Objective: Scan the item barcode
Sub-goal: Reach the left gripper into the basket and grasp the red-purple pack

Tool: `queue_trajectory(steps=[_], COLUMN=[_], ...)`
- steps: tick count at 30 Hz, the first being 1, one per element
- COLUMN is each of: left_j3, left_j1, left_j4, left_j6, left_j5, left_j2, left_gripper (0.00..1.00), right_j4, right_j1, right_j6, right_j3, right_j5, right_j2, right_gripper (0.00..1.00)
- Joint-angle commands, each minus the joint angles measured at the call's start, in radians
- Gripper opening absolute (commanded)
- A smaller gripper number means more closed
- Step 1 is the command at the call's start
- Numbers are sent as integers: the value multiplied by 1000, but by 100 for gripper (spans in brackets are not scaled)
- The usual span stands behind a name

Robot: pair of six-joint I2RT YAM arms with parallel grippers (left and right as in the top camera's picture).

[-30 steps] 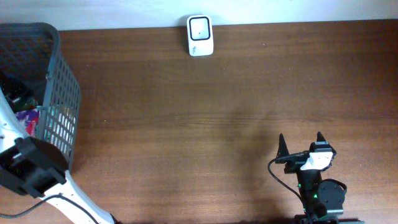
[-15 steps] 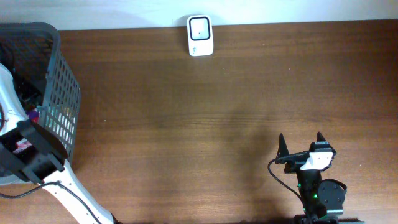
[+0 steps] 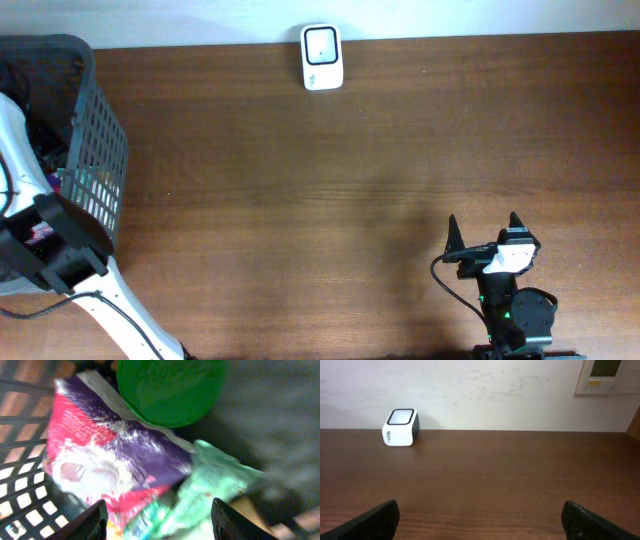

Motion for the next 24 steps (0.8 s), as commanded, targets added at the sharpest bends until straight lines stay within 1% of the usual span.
queue_trajectory(steps=[1,2,3,4,7,9,10,11,12,15,16,17,18,19,21,22,23,24], left_j3=[41,41,40,20,-98,-208,-296,-353,-425,-602,-656,-699,-712,-714,-713,-707,-686,-638], left_j1=[-14,-15,-14,-14,1,20,35,40,41,36,36,36,36,36,36,36,36,36], left_j4=[-27,-65,-117,-138,-132,-95,-58,-30,5,124,173,209,221,232,249,247,236,207], left_j6=[-56,-56,-86,-97,-97,-97,-97,-97,-97,-84,-65,-47,-47,-43,6,6,6,6], left_j5=[-7,-7,-7,-8,-11,-10,-10,-6,1,24,24,24,24,24,24,24,27,49], left_j2=[-198,-225,-228,-228,-228,-228,-228,-228,-228,-228,-228,-228,-228,-228,-228,-228,-229,-229], left_gripper=[71,72,72,73,74,74,73,68,58,62,62,59,59,56,48,47,47,44], right_j4=[-1,-1,-1,-1,-1,-2,-1,-1,-1,-1,-1,-1,-1,-1,-1,-1,-2,-1], right_j1=[9,9,9,9,9,9,9,9,9,9,9,9,9,9,9,9,9,9], right_j6=[7,7,7,7,7,7,7,7,7,7,7,7,7,7,7,7,7,7], right_j3=[-9,-9,-9,-9,-9,-9,-9,-9,-9,-9,-9,-9,-9,-9,-9,-9,-9,-9], right_j5=[8,8,8,8,8,8,8,8,8,8,8,8,8,8,8,8,8,8], right_j2=[-6,-6,-6,-6,-6,-6,-6,-6,-6,-6,-6,-6,-6,-6,-6,-6,-6,-6], right_gripper=[99,99,99,99,99,99,99,99,99,99,99,99,99,99,99,99,99,99])
